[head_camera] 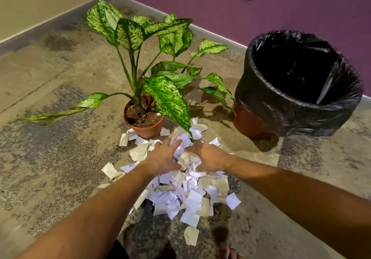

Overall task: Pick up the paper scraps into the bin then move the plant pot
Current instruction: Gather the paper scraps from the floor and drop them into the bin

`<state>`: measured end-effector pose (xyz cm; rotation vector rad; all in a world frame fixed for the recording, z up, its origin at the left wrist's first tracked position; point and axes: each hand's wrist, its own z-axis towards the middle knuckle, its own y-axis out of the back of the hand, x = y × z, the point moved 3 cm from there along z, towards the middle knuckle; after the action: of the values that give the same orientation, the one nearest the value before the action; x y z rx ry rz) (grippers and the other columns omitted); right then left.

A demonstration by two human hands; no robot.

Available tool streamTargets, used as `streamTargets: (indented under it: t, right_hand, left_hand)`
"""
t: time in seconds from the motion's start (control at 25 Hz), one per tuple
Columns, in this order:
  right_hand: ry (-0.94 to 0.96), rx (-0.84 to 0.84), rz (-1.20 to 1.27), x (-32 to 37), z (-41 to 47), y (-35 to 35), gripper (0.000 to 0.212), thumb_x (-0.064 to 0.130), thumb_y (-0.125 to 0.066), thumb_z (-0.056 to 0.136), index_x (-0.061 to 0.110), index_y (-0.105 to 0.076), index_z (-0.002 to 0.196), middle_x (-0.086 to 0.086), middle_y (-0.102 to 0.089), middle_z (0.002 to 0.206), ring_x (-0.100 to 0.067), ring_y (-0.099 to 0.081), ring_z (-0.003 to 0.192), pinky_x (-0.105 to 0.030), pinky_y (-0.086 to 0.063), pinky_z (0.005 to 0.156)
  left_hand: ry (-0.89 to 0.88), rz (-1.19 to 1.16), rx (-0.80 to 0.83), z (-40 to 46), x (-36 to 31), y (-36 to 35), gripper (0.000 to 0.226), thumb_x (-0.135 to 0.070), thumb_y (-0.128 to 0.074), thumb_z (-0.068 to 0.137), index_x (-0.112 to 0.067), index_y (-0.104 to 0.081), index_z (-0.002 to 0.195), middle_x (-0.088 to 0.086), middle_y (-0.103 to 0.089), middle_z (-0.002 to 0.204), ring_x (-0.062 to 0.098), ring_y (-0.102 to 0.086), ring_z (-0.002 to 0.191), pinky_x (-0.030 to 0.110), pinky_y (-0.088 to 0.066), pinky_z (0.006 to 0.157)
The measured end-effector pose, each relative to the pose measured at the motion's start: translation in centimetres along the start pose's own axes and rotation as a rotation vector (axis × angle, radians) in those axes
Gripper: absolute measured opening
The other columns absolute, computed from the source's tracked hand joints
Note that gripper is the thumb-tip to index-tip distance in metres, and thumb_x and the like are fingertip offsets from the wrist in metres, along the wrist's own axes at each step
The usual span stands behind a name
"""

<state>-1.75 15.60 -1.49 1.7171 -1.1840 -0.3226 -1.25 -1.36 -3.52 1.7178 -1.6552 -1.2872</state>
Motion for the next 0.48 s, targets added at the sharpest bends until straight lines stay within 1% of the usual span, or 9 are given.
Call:
streamTargets:
  t: [0.12,0.2,0.24,0.28,0.36,0.44,0.48]
  right_hand:
    - [-0.016,-0.075,0.014,0.2,0.2,0.2,0.051,0.015,-0.065,0.079,0.017,-0.055,0.129,-0.014,-0.056,0.122,-0.031,-0.054,0.112,-0.034,-0.046,0.084]
    - [-0.028,-0.110,-0.004,0.3,0.3,0.2,0.035,0.012,-0.063,0.080,0.012,-0.062,0.115,-0.014,-0.060,0.112,-0.030,-0.056,0.106,-0.034,-0.045,0.082]
    - [-0.031,-0.129,-0.001,0.3,0.3,0.1,0.031,0.011,-0.062,0.080,0.011,-0.063,0.111,-0.014,-0.061,0.109,-0.031,-0.056,0.105,-0.034,-0.045,0.081]
    - [-0.035,-0.148,0.015,0.3,0.3,0.0,0.030,0.011,-0.062,0.081,0.010,-0.063,0.110,-0.014,-0.061,0.108,-0.031,-0.056,0.104,-0.034,-0.045,0.081]
    - [-0.051,-0.177,0.062,0.3,0.1,-0.2,0.039,0.010,-0.061,0.082,0.014,-0.059,0.121,-0.014,-0.061,0.112,-0.031,-0.057,0.104,-0.033,-0.046,0.083]
    - [-0.063,-0.162,0.052,0.5,0.0,-0.4,0.048,0.009,-0.058,0.084,0.021,-0.054,0.131,-0.014,-0.058,0.116,-0.032,-0.058,0.105,-0.034,-0.048,0.086]
    - [-0.062,-0.150,0.036,0.6,0.0,-0.6,0.048,0.008,-0.056,0.085,0.023,-0.055,0.131,-0.014,-0.057,0.117,-0.033,-0.058,0.105,-0.035,-0.048,0.087]
  left_hand:
    - [-0.051,0.038,-0.026,-0.2,-0.3,0.1,0.079,-0.034,-0.072,0.076,-0.032,-0.031,0.144,0.012,-0.035,0.145,0.036,-0.046,0.122,0.041,-0.046,0.096]
    - [-0.072,0.042,-0.027,-0.2,-0.3,0.1,0.061,-0.020,-0.069,0.080,-0.026,-0.046,0.136,0.011,-0.041,0.138,0.033,-0.052,0.117,0.037,-0.047,0.093]
    - [-0.076,0.047,-0.025,-0.2,-0.2,0.0,0.052,-0.015,-0.068,0.081,-0.023,-0.053,0.130,0.010,-0.045,0.134,0.032,-0.054,0.114,0.035,-0.047,0.093]
    - [-0.078,0.051,-0.033,-0.3,-0.2,0.1,0.045,-0.012,-0.066,0.082,-0.020,-0.057,0.125,0.009,-0.047,0.131,0.030,-0.056,0.112,0.033,-0.046,0.092]
    - [-0.084,0.054,-0.080,-0.4,-0.3,0.4,0.036,-0.007,-0.061,0.084,-0.016,-0.063,0.120,0.009,-0.053,0.126,0.028,-0.057,0.110,0.030,-0.045,0.091]
    - [-0.082,0.048,-0.131,-0.5,-0.6,0.9,0.033,-0.005,-0.057,0.084,-0.012,-0.066,0.115,0.011,-0.060,0.120,0.028,-0.058,0.108,0.030,-0.045,0.088]
    - [-0.074,0.042,-0.148,-0.5,-0.7,1.1,0.032,-0.004,-0.057,0.084,-0.011,-0.066,0.114,0.013,-0.062,0.117,0.029,-0.059,0.107,0.030,-0.046,0.087]
